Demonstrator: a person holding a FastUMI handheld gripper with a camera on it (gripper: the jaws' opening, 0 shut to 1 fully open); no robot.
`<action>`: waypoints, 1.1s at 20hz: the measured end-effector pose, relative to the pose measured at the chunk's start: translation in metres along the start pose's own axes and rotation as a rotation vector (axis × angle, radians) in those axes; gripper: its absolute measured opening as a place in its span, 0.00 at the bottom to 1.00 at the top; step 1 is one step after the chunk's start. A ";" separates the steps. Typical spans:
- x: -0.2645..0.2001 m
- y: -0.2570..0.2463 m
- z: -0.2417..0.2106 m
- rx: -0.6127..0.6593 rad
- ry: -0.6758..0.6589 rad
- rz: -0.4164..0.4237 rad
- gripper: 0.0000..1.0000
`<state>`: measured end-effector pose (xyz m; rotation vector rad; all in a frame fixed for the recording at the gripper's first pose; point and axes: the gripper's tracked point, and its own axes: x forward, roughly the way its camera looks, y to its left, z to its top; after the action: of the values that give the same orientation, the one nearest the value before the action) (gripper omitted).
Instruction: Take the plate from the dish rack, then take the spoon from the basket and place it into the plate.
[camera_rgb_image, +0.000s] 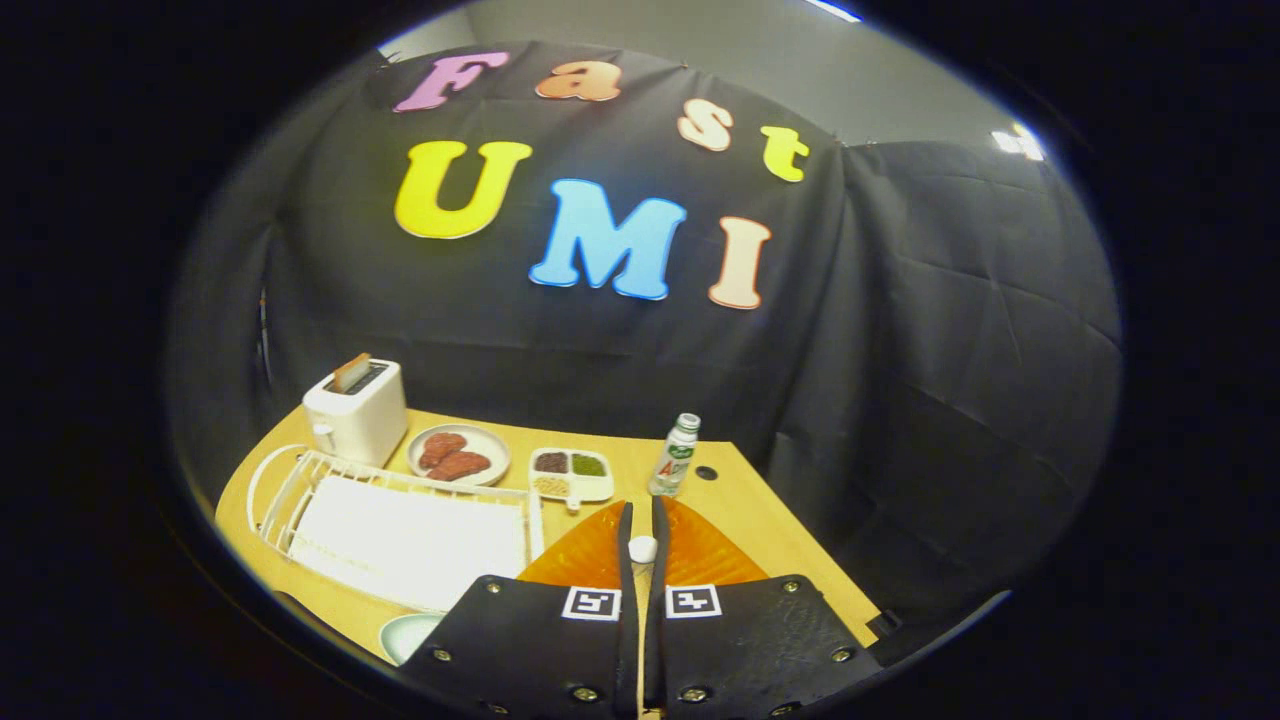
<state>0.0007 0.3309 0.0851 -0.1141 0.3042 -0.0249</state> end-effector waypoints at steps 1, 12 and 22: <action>-0.011 0.017 -0.003 -0.018 0.000 0.036 0.02; -0.084 0.148 -0.085 -0.085 0.073 0.340 0.02; -0.055 0.162 -0.140 0.062 0.183 0.411 0.06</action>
<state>-0.0927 0.4793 -0.0501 0.0140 0.5045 0.3641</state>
